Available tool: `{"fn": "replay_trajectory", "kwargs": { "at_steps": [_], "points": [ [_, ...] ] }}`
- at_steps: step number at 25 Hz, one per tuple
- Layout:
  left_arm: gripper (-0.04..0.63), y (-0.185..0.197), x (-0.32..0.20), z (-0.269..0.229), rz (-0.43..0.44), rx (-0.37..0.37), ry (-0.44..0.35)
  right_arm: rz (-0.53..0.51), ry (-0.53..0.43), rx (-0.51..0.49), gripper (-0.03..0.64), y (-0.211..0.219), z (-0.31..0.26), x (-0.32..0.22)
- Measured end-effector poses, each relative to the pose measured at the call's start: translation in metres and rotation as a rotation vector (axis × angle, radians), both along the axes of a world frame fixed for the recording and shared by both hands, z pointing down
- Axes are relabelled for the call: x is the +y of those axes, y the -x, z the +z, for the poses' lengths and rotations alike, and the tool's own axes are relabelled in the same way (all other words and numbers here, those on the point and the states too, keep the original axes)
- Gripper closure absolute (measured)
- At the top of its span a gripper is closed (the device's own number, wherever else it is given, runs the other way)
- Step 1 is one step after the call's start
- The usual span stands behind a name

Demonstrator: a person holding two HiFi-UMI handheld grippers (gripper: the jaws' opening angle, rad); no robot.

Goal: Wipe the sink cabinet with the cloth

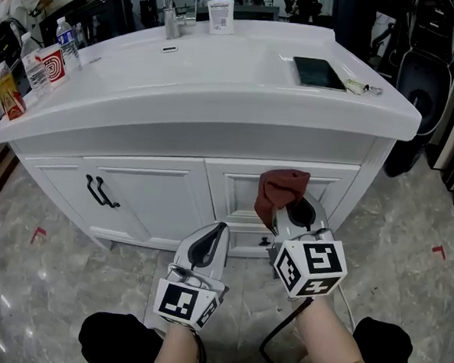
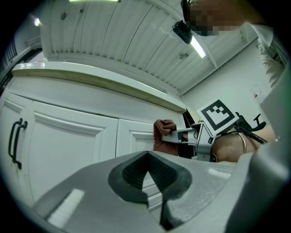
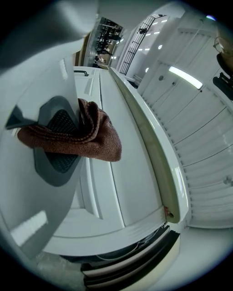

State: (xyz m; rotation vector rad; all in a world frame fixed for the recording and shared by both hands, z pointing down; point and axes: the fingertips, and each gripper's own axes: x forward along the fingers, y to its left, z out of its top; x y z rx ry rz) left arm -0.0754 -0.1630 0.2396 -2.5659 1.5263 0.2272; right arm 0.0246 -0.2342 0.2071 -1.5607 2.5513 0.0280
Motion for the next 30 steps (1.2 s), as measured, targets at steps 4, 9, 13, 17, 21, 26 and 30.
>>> {"fn": "replay_trajectory", "kwargs": {
  "at_steps": [4,9,13,17,21,26,30],
  "points": [
    [0.595,-0.024,0.002,0.003,0.038,-0.002,0.010,0.050,0.000,-0.004,0.535,-0.030,-0.002,0.001],
    [0.595,-0.048,0.005,0.011,0.080,-0.014,0.024,0.137,0.013,0.001,0.537,-0.073,-0.003,0.001],
    [0.595,-0.057,0.006,0.015,0.096,-0.008,0.033,0.211,0.033,-0.013,0.536,-0.107,-0.004,0.001],
    [0.595,-0.062,0.007,0.020,0.105,0.003,0.042,0.275,0.050,-0.030,0.535,-0.127,-0.003,0.004],
    [0.595,-0.059,0.011,0.022,0.106,0.004,0.050,0.281,0.054,-0.052,0.537,-0.124,-0.002,0.013],
    [0.595,-0.029,0.012,0.037,0.061,0.010,0.070,0.097,0.064,-0.055,0.537,-0.047,0.012,0.020],
    [0.595,-0.001,0.013,0.044,0.013,0.012,0.082,-0.028,0.088,-0.035,0.537,0.022,0.031,0.024]
  ]
}}
